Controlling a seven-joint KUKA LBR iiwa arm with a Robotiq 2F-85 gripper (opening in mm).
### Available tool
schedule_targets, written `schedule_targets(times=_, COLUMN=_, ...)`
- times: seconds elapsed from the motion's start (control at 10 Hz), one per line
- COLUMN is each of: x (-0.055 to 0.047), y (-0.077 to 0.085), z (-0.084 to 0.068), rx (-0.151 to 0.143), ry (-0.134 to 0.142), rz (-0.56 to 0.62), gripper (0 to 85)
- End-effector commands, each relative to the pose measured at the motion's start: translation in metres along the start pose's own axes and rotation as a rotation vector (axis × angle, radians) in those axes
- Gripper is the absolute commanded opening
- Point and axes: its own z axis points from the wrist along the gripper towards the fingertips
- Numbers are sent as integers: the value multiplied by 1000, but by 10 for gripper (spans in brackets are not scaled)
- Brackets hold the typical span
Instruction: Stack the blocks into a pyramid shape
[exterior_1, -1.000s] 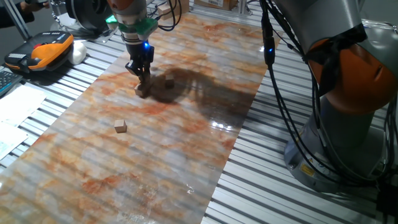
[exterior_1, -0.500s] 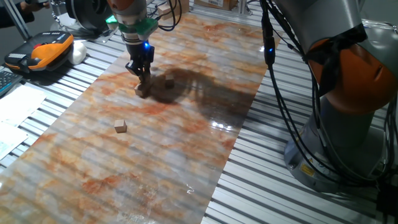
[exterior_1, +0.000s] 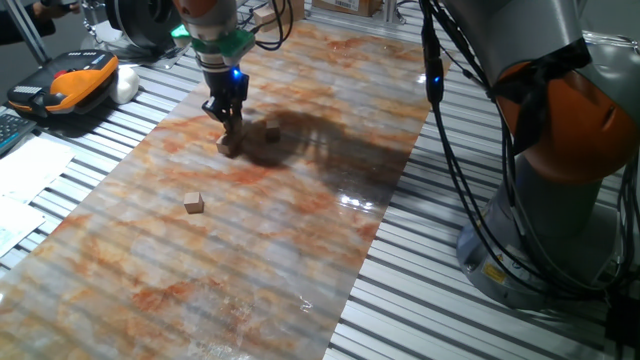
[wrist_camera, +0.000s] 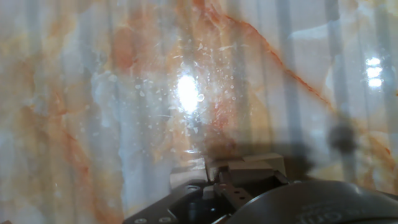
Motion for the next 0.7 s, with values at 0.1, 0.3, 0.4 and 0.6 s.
schedule_targets(times=0.1, x=0, y=0, z=0, rx=-2, ry=-7, rz=12, gripper=510)
schedule_targets(times=0.3, x=0, y=0, z=0, rx=-11, ry=-5, rz=18, gripper=510)
schedule_targets(times=0.4, x=1, y=0, z=0, rx=-14, ry=-5, rz=24, gripper=510)
schedule_targets(times=0.6, x=2, y=-2, z=-6, rx=-22, ry=-2, rz=41, gripper=510)
